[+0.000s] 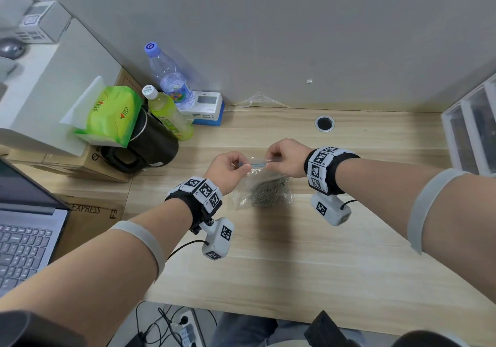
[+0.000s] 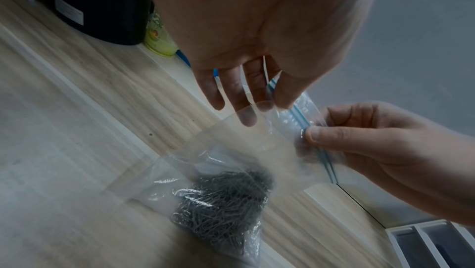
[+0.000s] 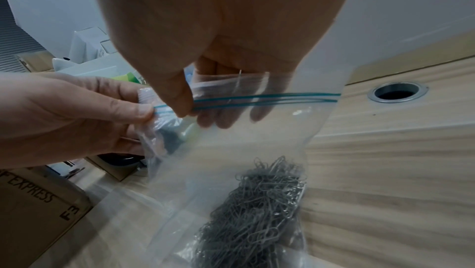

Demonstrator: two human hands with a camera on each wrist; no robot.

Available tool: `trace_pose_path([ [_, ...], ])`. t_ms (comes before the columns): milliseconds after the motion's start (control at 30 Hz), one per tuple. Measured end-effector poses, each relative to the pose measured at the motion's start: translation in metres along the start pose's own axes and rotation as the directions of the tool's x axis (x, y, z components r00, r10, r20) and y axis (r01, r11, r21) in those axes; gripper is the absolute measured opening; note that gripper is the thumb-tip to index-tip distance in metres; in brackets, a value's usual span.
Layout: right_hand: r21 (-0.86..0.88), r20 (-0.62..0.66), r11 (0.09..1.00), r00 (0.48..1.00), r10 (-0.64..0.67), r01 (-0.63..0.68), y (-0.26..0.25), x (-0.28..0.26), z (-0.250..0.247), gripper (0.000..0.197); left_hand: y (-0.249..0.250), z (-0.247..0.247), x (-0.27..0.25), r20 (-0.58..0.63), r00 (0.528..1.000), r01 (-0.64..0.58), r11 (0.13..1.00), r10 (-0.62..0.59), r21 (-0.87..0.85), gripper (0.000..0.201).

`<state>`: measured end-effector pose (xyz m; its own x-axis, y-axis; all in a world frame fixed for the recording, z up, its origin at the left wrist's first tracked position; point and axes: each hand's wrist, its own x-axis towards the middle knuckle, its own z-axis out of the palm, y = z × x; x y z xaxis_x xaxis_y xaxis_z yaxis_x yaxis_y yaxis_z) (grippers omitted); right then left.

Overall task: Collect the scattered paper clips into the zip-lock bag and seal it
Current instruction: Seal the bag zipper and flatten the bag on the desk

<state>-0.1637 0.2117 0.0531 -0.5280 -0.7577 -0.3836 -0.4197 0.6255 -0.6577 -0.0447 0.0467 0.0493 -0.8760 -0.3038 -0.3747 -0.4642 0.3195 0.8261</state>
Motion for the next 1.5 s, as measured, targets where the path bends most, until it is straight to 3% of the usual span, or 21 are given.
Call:
trace_pose_path([
  [133, -0.021, 0.001, 1.000, 1.000, -0.004, 0.004, 0.000, 0.001, 0.000, 0.015, -0.003, 0.003, 0.002, -0.010, 1.000, -0.006, 1.000, 0.006, -0.011, 0.018],
  [600, 0.034, -0.065, 0.999, 0.997, 0.030, -0.028, 0.007, -0.004, -0.005, 0.004, -0.005, -0.004, 0.004, -0.055, 0.998, -0.011, 1.000, 0.012, 0.006, 0.023],
  [767, -0.026, -0.093, 0.999, 0.995, 0.037, -0.040, 0.012, -0.003, -0.009, 0.003, -0.002, -0.005, 0.004, -0.071, 0.997, -0.009, 1.000, 0.010, 0.017, 0.023],
  [1067, -0.040, -0.113, 0.995, 0.990, 0.085, -0.090, 0.015, -0.008, -0.015, 0.010, -0.004, -0.006, 0.005, -0.094, 0.995, 0.012, 1.000, -0.014, -0.027, 0.024],
  [1233, 0.153, -0.098, 0.984, 0.989, 0.112, -0.097, 0.009, -0.008, -0.017, 0.008, -0.004, -0.008, 0.011, -0.124, 0.987, 0.088, 0.988, -0.104, -0.127, 0.009],
  [1300, 0.234, -0.074, 0.968, 0.991, 0.116, -0.095, 0.008, -0.008, -0.021, 0.007, -0.006, -0.008, 0.015, -0.075, 0.978, 0.183, 0.973, -0.195, -0.141, 0.027],
  [1367, 0.299, -0.035, 0.951, 0.995, 0.089, -0.075, 0.004, -0.009, -0.027, 0.006, -0.010, -0.008, 0.015, -0.022, 0.971, 0.238, 0.970, -0.239, -0.050, 0.034],
  [1433, 0.360, 0.002, 0.930, 0.997, 0.072, -0.068, -0.001, -0.009, -0.035, 0.005, -0.016, -0.007, 0.013, 0.029, 0.965, 0.258, 0.964, -0.260, 0.058, 0.023],
  [1500, 0.497, -0.029, 0.863, 0.992, 0.125, -0.095, -0.001, -0.004, -0.042, 0.015, -0.020, -0.005, 0.013, 0.067, 0.961, 0.266, 0.962, -0.269, 0.052, 0.013],
])
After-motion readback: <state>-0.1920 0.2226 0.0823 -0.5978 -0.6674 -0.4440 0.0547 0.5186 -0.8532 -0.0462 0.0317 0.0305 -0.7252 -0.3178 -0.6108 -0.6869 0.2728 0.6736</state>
